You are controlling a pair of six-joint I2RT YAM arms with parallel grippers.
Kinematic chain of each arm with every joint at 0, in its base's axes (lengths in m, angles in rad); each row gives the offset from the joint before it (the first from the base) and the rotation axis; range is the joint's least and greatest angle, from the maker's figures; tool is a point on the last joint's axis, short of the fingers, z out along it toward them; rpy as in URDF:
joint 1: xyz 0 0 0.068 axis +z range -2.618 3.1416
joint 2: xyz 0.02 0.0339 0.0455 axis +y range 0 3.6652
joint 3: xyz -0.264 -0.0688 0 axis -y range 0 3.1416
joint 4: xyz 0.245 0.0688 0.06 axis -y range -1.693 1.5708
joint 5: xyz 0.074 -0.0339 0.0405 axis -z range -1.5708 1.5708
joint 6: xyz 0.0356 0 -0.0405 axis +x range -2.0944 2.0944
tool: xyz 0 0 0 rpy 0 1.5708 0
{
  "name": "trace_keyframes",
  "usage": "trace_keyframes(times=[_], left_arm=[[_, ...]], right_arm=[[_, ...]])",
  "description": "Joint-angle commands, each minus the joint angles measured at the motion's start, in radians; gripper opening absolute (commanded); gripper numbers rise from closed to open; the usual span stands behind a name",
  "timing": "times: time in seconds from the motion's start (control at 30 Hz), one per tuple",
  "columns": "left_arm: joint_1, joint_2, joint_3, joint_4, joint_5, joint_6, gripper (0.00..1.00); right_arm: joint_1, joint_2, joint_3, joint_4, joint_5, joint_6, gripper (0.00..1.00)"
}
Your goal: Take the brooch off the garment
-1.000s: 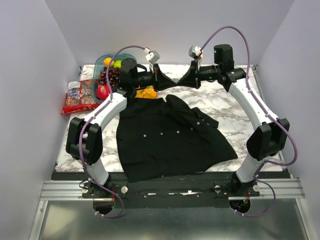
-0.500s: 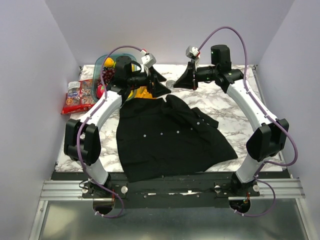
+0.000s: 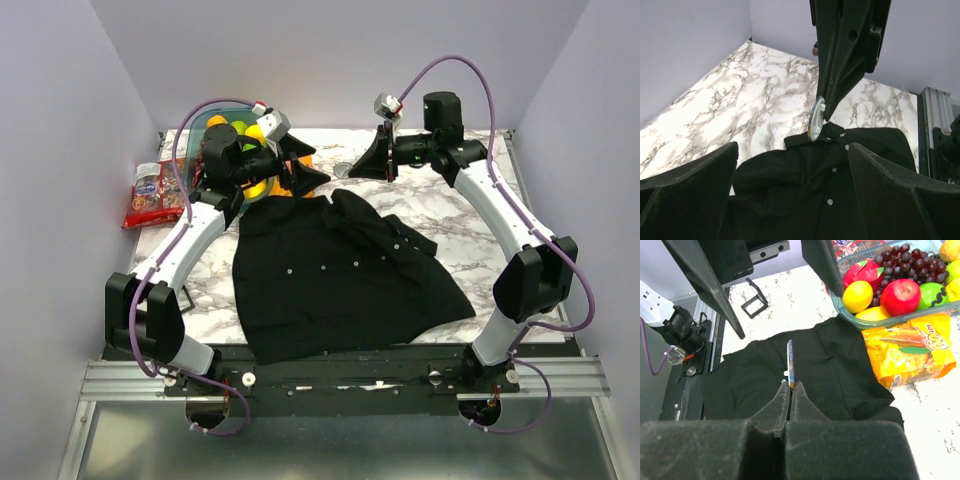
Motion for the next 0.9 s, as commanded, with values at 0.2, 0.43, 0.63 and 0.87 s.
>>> trace_keyframes(times=[0.2, 0.43, 0.63, 0.87], left_arm=[[-0.024, 0.119, 0.086, 0.126, 0.101, -0.176, 0.72], [-0.050, 0.145, 0.089, 0.142, 0.144, -0.165, 0.56], [-0.061, 0.153, 0.096, 0.138, 0.147, -0.154, 0.37], [-0.067, 0.156, 0.098, 0.126, 0.167, -0.131, 0.20]], right_arm=[[-0.003, -0.040, -0.039, 0.015, -0.022, -0.004, 0.00], [-0.003, -0.044, -0.040, 0.021, -0.016, 0.005, 0.01], [-0.003, -0.055, -0.059, 0.024, -0.010, 0.005, 0.00], [-0.005, -0.057, -0.074, 0.024, -0.007, 0.003, 0.00]])
